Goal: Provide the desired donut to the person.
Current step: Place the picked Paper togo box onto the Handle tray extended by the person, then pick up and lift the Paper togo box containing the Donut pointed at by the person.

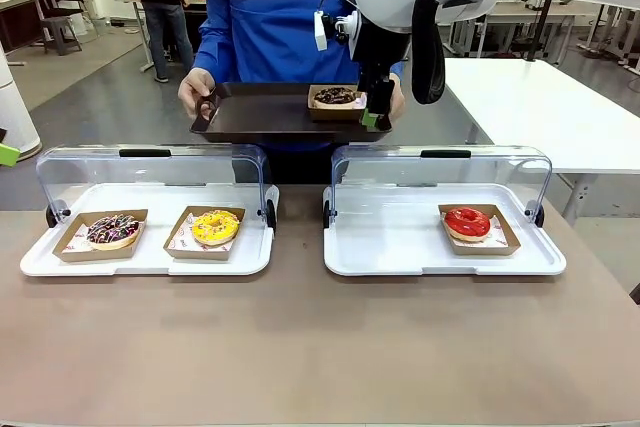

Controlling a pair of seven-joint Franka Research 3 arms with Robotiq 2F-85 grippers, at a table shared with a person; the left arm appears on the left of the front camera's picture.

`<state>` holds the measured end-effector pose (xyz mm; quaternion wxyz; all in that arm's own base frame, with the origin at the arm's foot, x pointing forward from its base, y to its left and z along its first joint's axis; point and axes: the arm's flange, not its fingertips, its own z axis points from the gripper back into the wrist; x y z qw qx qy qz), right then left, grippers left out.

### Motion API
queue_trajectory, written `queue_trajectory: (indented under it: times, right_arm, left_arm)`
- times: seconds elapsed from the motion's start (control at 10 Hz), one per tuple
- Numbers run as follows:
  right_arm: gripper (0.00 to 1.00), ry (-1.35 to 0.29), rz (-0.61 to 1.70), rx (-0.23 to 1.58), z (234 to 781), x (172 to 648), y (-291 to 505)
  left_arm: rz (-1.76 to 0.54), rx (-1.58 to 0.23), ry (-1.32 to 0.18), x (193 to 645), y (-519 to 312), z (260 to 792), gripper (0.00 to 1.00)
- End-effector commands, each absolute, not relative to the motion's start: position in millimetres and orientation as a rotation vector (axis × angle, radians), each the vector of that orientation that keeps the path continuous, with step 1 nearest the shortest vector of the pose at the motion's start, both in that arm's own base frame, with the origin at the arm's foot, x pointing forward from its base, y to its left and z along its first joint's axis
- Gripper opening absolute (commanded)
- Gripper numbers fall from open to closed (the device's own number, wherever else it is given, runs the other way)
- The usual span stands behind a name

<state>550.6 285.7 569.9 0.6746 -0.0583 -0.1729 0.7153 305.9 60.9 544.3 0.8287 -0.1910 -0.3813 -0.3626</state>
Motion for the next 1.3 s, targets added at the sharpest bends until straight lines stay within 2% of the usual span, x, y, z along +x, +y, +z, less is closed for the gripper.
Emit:
queue_trajectory:
  times: [0.0, 1.2]
  right_arm:
    - [1.00, -0.419, 1.628, -0.134, 567.6, 552.7, 284.7]
    - [1.00, -0.419, 1.628, -0.134, 567.6, 552.7, 284.7]
  left_arm:
    - [-0.764, -0.415, -0.813, 306.6, 61.5, 544.1, 1.00]
    - [-0.764, -0.415, -0.813, 306.6, 61.5, 544.1, 1.00]
